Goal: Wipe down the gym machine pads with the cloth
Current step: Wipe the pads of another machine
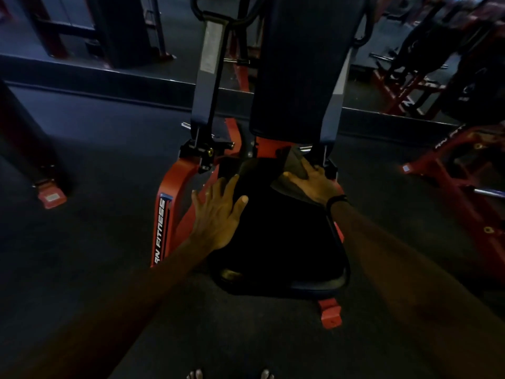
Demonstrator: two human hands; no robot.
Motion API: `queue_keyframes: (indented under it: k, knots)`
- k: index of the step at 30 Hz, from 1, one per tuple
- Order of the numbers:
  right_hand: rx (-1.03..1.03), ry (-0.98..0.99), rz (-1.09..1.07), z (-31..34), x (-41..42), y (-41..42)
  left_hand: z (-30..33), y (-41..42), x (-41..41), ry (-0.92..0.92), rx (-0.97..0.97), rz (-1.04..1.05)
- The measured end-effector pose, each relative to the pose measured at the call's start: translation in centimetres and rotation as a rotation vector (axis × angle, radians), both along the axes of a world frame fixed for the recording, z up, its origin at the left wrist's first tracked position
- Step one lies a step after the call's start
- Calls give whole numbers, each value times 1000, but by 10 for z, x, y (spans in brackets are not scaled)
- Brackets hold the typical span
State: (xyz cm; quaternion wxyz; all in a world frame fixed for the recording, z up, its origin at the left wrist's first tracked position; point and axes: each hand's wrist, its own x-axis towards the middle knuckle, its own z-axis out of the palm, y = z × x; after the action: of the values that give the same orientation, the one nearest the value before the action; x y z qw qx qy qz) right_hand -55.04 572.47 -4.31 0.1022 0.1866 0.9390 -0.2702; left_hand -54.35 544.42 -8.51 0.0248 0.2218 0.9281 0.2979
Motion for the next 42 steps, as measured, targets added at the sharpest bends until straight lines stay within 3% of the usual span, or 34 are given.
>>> queue_keyframes:
  k: [8,20,25,33,42]
  knots:
    - [28,83,-105,-4,84,-23,14,2,10,34,-50,20]
    - [298,238,5,-1,196,-68,11,4,7,27,5,88]
    - [441,330,192,-1,210,-88,12,1,8,28,1,105]
    - [403,206,285,-4,188,-61,10,3,7,18,34,125]
    - [550,223,508,-5,185,-124,16,-15,21,-16,301,280]
